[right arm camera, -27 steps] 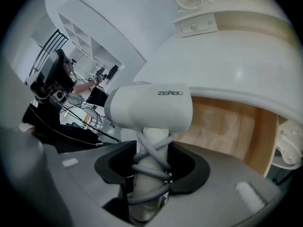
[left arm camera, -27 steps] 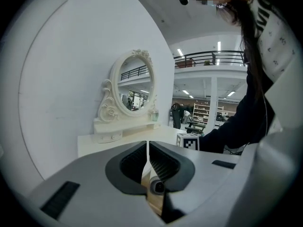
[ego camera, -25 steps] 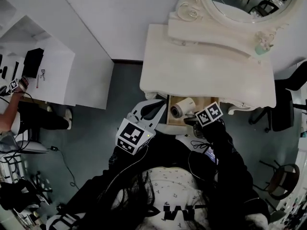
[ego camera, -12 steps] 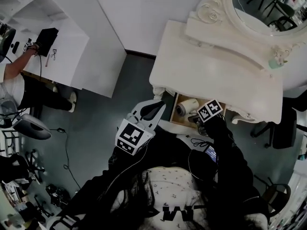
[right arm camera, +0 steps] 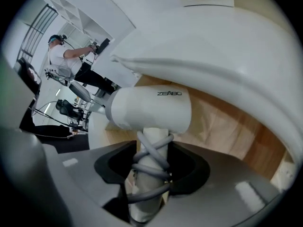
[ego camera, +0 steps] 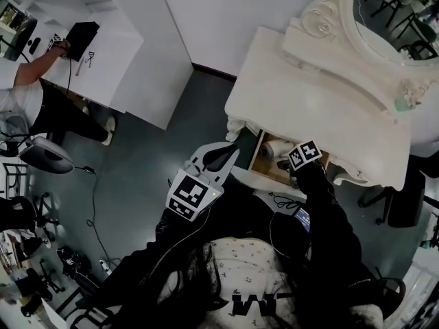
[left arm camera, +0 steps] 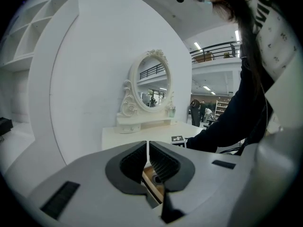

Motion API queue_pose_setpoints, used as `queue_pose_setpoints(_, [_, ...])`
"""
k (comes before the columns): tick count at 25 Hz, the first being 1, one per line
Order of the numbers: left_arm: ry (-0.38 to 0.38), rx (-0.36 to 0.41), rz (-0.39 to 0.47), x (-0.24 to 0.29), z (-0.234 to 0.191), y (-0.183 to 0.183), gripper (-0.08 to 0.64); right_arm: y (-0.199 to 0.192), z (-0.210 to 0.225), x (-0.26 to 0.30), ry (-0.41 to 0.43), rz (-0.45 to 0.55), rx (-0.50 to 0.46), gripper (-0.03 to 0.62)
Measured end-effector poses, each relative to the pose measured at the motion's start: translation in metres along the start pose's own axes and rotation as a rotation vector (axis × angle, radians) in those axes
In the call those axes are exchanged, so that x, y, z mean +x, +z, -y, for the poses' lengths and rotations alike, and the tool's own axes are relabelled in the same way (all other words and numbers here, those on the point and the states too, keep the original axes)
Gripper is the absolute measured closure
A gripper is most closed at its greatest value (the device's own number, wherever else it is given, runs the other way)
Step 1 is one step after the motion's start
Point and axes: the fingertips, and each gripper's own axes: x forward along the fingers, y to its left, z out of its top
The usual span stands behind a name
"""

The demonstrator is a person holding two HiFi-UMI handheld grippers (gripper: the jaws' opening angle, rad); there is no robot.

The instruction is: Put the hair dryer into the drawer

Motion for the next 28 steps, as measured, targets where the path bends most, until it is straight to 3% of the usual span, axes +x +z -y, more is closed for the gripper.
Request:
queue_pose_setpoints(5, [0.028,-0.006,0.003,-0.009,-0.005,-0.002,0.558,-0.005,0.019,0.011,-0.110,-0.012,-0.022,0.382])
queue_pose_setpoints(17, [0.056,-0.011,-0.018,-0.019,-0.007,-0.009,0.558,0.013,0.047,0.019,-0.233,0.118,0.041,0.380])
queue_pose_setpoints(28, [0.082,-0.014,-0.054,-0.035,-0.010,-0.020,0.558,0.007,0.067,0.027,-0.350,0.175,0.000,0.380])
